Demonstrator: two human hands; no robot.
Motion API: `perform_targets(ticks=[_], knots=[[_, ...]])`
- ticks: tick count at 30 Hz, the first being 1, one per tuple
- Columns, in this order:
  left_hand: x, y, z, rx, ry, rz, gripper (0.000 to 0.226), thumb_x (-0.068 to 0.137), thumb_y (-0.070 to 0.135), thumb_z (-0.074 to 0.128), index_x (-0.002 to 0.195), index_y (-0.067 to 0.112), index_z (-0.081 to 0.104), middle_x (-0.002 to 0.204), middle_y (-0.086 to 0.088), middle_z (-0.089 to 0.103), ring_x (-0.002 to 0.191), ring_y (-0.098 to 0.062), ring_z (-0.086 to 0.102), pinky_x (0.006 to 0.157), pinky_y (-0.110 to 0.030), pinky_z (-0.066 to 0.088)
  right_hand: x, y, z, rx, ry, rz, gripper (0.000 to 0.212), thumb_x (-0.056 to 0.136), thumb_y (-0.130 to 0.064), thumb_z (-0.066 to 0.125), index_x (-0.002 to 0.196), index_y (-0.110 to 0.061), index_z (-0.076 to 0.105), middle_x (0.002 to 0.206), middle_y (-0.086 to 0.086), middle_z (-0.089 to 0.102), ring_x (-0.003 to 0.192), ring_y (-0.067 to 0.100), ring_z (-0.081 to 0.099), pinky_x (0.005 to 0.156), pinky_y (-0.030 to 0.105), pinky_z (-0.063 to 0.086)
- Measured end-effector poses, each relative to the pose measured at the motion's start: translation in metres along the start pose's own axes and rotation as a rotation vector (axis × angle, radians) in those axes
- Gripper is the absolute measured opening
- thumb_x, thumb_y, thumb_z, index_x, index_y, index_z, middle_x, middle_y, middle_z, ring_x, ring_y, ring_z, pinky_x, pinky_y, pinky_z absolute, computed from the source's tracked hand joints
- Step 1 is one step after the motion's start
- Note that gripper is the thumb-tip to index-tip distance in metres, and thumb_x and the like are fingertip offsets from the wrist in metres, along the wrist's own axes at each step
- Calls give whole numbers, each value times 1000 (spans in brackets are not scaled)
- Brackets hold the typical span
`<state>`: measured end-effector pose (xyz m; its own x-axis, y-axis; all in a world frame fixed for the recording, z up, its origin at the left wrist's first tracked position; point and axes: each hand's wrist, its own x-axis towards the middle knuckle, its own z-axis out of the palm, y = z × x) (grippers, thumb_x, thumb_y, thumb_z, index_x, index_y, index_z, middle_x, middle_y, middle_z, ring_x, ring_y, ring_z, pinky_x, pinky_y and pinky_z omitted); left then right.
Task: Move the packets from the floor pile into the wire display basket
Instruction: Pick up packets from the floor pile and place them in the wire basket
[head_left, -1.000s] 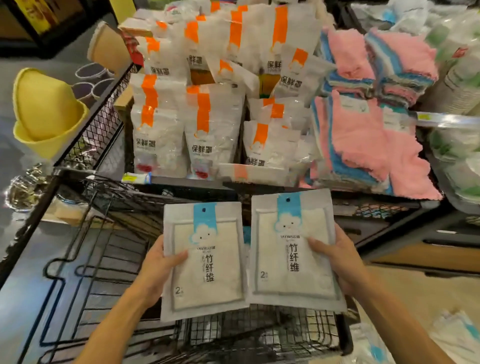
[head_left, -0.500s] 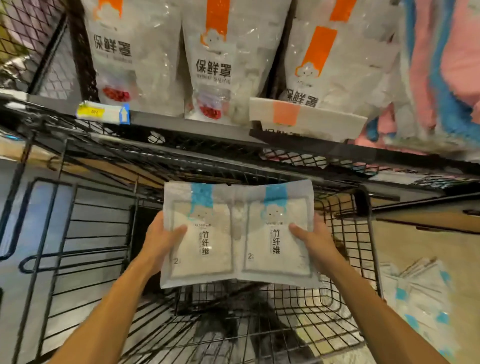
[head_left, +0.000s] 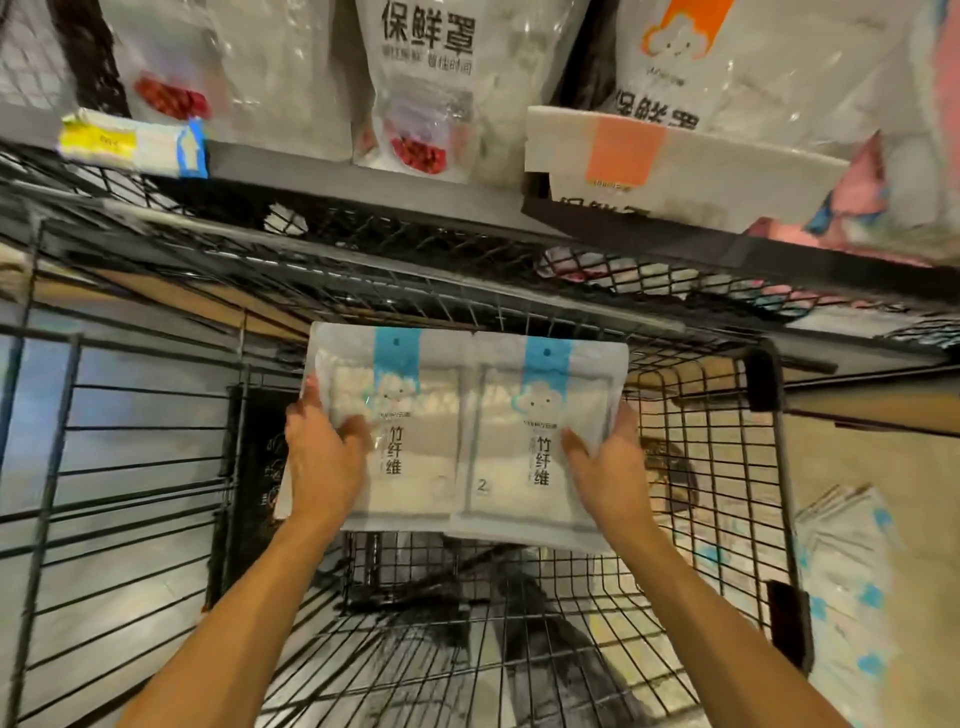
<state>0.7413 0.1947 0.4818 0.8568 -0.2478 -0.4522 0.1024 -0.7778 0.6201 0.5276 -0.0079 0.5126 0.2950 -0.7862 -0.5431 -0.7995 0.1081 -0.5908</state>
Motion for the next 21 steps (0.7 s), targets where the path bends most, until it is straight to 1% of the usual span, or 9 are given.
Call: perform_targets(ticks=[2,3,5,7,10,11,13,15,21], knots=[[-4,3,2,238,44,42,81,92,5,66,160,17,25,143,-24,35,125,-41,39,106,-54,40,0,3,4,-234,59,-69,81,93,-36,74,155,-12,28,145,13,48,131,33,51,110,55,46],[-6,9,0,320,53,48,81,93,6,66,161,15,24,147,-26,31,128,-43,34,109,-53,35,0,2,3,-361,97,-106,86,93,-41,73,157,-8,25,149,18,42,137,36,43,115,55,40],[-8,18,-6,430,62,93,76,96,12,65,161,17,25,153,-24,30,135,-42,32,114,-54,33,-1,-2,-3,-531,137,-163,88,94,-49,68,160,-10,23,158,19,33,145,38,33,119,57,30],[-10,25,-11,537,73,213,68,100,20,60,159,15,28,156,-23,35,138,-42,38,113,-57,36,-2,-8,-12,-619,134,-237,81,97,-51,60,160,-15,24,163,15,30,149,35,29,120,55,25],[-19,44,-21,606,93,372,58,103,31,48,155,10,37,153,-23,42,135,-41,44,109,-57,40,-7,-21,-31,-673,136,-335,73,98,-55,53,158,-20,31,164,10,33,151,31,31,123,51,23],[-24,54,-25,617,90,404,57,104,35,44,155,9,37,153,-22,43,136,-40,43,110,-56,39,-10,-27,-39,-687,139,-360,72,99,-56,52,158,-20,32,164,11,34,151,31,30,124,51,21],[-34,76,-36,625,72,432,59,106,41,39,156,11,35,156,-19,41,145,-36,37,118,-54,33,-18,-39,-56,-699,139,-399,73,99,-57,50,159,-20,33,165,11,33,154,29,27,126,50,17],[-46,101,-47,618,56,440,61,107,45,35,159,14,31,162,-16,34,150,-33,29,122,-52,27,-27,-55,-77,-693,138,-434,73,99,-58,48,159,-20,33,166,9,32,155,28,24,127,48,15],[-98,193,-97,592,91,480,63,106,52,35,160,19,31,166,-11,29,152,-30,27,123,-50,24,-60,-111,-155,-696,205,-503,75,99,-66,41,160,-22,33,167,8,31,155,26,26,128,48,17]])
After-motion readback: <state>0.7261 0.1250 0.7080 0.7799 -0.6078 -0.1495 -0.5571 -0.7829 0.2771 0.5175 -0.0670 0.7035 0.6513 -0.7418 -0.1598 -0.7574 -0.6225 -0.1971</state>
